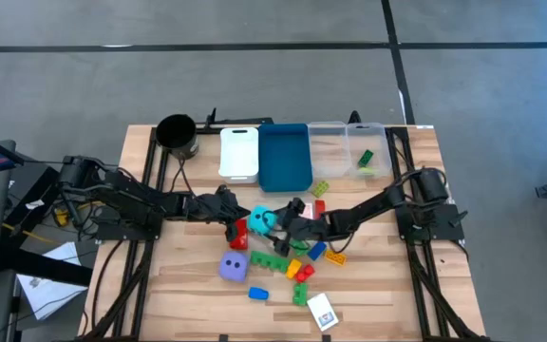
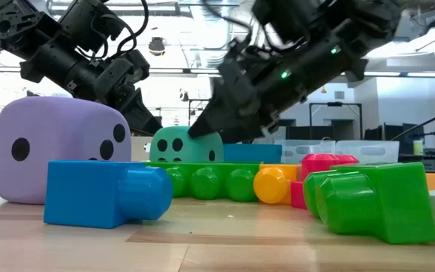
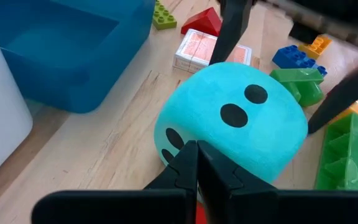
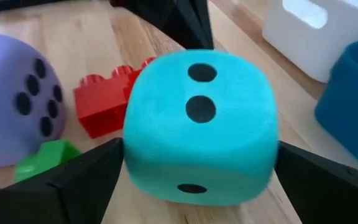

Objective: Pick & Place Toys
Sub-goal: Put the large blue dice into the blue bin

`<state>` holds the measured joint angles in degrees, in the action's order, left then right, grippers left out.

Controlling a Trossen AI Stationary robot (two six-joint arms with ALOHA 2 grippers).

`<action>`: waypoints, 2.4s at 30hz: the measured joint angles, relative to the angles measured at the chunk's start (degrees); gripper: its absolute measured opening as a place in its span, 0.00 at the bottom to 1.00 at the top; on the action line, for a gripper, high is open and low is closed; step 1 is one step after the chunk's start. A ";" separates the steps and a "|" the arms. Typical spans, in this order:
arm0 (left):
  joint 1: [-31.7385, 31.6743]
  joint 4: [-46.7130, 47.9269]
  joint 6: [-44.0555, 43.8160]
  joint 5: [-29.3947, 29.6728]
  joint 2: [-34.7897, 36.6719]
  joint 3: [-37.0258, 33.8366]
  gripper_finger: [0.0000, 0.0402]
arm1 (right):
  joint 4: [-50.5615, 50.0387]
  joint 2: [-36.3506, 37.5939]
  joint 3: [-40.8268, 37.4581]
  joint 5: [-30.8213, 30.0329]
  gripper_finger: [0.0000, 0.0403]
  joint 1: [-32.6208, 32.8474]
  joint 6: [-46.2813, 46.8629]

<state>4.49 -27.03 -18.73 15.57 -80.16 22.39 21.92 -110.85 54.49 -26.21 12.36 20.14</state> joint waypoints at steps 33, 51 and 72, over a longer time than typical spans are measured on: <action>-2.70 6.17 3.70 -0.38 5.32 -0.04 0.00 | -20.22 -1.79 11.11 -7.23 0.86 -0.64 -0.86; -8.27 11.82 13.95 7.55 38.65 0.02 0.00 | -27.56 13.09 11.31 -24.10 0.86 -15.33 -4.63; -10.80 11.00 13.97 7.55 32.40 0.02 0.00 | -16.84 10.36 11.29 -14.28 0.95 -21.92 -12.37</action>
<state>-6.31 -16.04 -4.75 23.11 -47.76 22.41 5.08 -100.49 65.78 -40.49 -9.56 7.77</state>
